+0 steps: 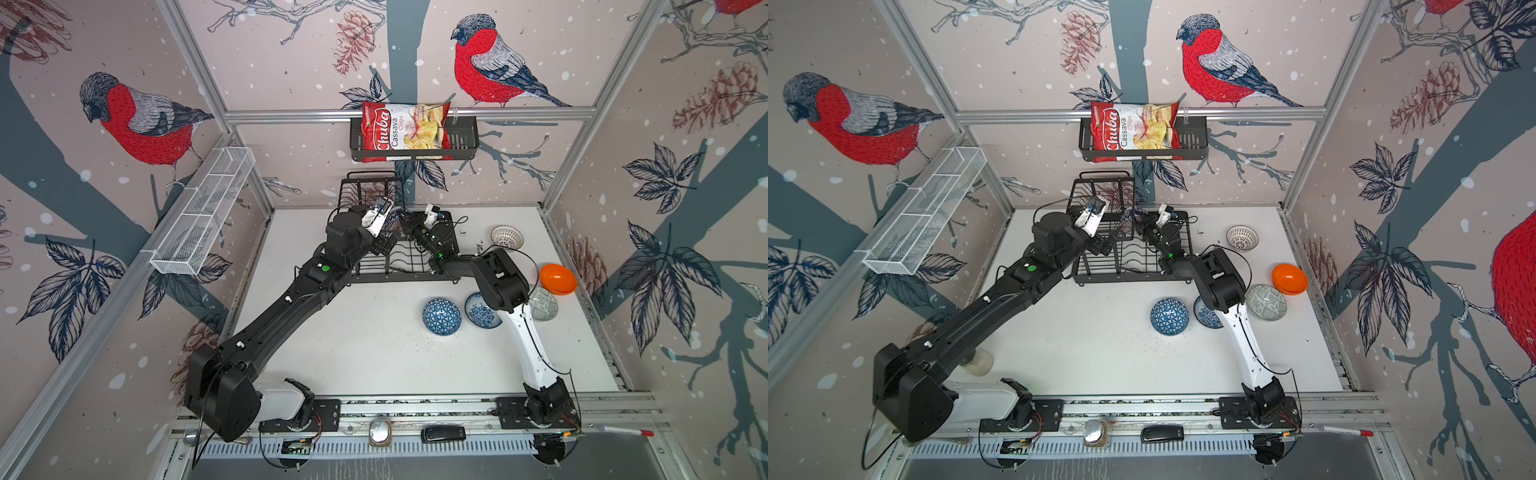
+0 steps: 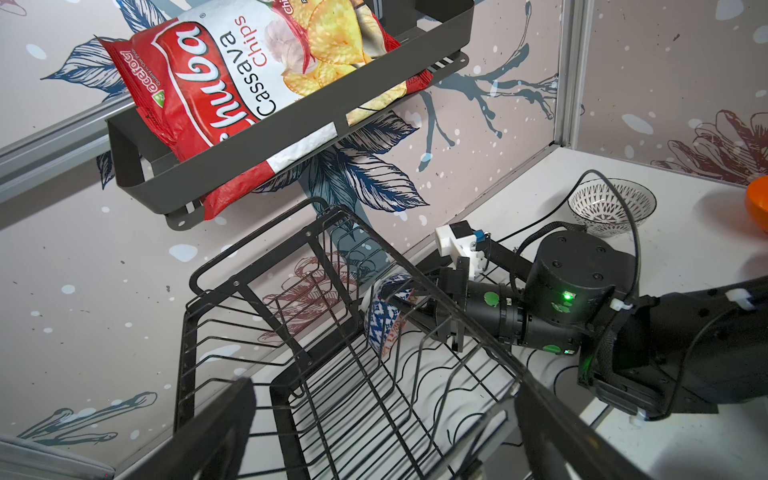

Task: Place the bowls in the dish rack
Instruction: 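Lower the bowl on its edge into the rack slots with the right gripper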

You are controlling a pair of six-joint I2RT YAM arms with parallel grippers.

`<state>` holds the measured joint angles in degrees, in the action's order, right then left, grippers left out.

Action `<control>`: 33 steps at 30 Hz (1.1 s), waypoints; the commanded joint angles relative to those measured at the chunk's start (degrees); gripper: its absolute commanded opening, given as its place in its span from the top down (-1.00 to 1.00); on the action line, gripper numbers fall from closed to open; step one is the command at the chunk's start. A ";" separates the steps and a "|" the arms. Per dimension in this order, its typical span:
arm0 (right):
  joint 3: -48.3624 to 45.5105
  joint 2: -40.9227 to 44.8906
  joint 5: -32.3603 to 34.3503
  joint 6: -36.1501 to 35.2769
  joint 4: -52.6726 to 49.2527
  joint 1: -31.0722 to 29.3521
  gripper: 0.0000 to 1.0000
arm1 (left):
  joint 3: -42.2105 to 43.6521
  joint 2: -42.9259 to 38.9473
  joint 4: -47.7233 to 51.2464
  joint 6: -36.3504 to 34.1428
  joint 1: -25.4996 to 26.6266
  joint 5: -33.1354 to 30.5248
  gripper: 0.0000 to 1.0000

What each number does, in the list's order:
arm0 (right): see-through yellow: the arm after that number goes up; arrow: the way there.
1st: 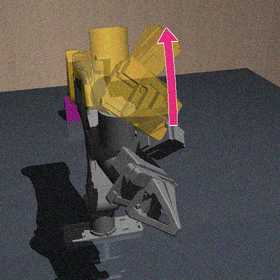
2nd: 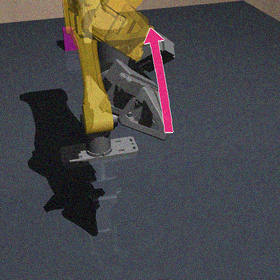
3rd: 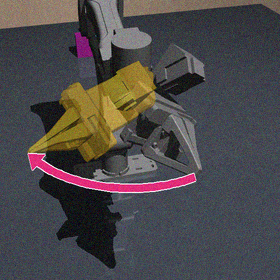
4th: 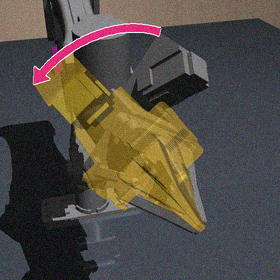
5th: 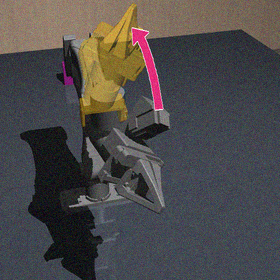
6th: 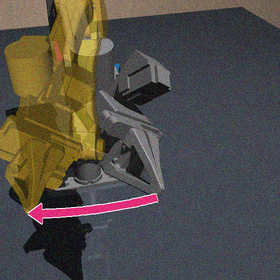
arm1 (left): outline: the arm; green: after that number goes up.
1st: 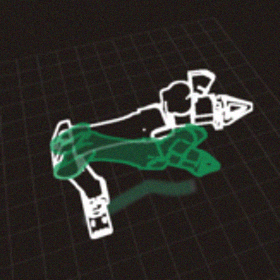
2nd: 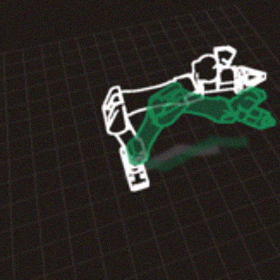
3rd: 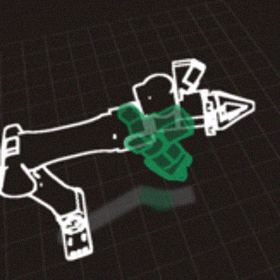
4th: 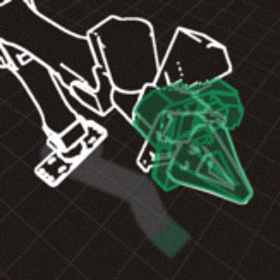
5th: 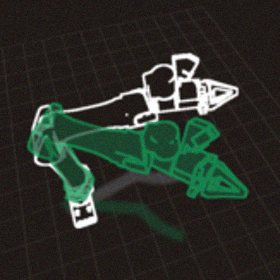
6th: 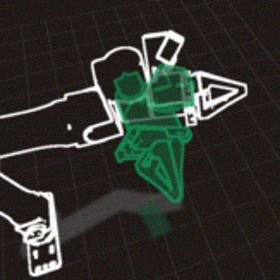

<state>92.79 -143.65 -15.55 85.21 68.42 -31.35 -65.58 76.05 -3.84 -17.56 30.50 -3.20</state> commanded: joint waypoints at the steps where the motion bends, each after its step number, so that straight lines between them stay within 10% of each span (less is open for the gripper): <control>1: 1.32 -0.97 -0.19 1.02 4.02 -0.02 1.00 | -0.21 -0.03 -2.10 0.59 -0.04 -0.14 -0.94; 33: 10.04 -3.74 1.25 2.96 -13.90 -0.62 1.00 | -0.23 -0.51 -2.37 1.30 -0.01 0.21 -0.94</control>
<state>102.08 -147.20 -15.79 88.40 55.99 -31.83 -65.58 75.88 -3.90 -16.47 30.50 -3.20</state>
